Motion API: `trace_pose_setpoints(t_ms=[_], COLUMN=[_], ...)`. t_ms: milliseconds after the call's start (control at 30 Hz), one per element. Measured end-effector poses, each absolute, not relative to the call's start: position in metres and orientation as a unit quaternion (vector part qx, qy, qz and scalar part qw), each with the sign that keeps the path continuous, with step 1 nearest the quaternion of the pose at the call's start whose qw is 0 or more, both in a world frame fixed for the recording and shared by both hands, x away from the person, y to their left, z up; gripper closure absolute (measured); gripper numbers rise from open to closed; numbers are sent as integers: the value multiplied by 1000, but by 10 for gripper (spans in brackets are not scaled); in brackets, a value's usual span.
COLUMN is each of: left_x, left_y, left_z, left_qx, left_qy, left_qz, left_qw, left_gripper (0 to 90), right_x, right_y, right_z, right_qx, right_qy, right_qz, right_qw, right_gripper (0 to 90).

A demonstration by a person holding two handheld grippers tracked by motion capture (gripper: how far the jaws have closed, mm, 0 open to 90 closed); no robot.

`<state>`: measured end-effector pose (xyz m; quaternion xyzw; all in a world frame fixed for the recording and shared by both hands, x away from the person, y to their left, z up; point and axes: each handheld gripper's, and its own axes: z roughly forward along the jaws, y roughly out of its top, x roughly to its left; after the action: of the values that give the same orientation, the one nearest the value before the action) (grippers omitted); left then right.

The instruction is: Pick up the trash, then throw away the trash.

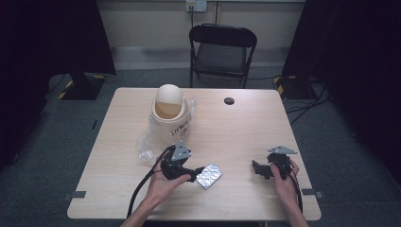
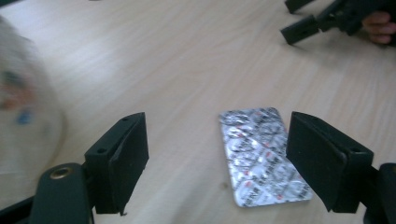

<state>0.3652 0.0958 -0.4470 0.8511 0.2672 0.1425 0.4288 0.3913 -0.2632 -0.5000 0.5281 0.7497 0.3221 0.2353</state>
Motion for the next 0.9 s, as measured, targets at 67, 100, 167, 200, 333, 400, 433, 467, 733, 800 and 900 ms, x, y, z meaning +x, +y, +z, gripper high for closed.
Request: trace_pose_setpoints(t_ms=[67,100,167,200,333,400,433,467,733,800,900], left_x=[363,362,360,359,358,357,355,354,353,355,354], left_y=[91,90,89,88,89,89,87,85,78,78,76], left_z=[-453,-455,-462,-465,-474,-478,-480,-482,-490,-492,-494], left_qx=[856,857,857,860,861,863,864,865,868,871,868], left_qy=[263,264,269,270,279,276,277,275,274,275,279], left_qz=[132,123,113,112,103,99,97,97,101,100,103], left_qw=[424,426,424,418,413,412,410,408,401,393,397], left_gripper=[208,207,207,206,204,202,200,200,190,190,185], right_x=[391,391,391,391,391,391,391,391,391,391,391], right_y=[-263,-263,-263,-263,-263,-263,-263,-263,-263,-263,-263], right_z=[-500,-500,-500,-500,-500,-500,-500,-500,-500,-500,-500], right_qx=[528,528,528,528,528,528,528,528,528,528,528], right_qy=[750,750,750,750,750,750,750,750,750,750,750], right_qz=[322,322,322,322,322,322,322,322,322,322,322], right_qw=[235,235,235,235,235,235,235,235,235,235,236], right_gripper=[109,109,109,109,109,110,109,109,109,109,110])
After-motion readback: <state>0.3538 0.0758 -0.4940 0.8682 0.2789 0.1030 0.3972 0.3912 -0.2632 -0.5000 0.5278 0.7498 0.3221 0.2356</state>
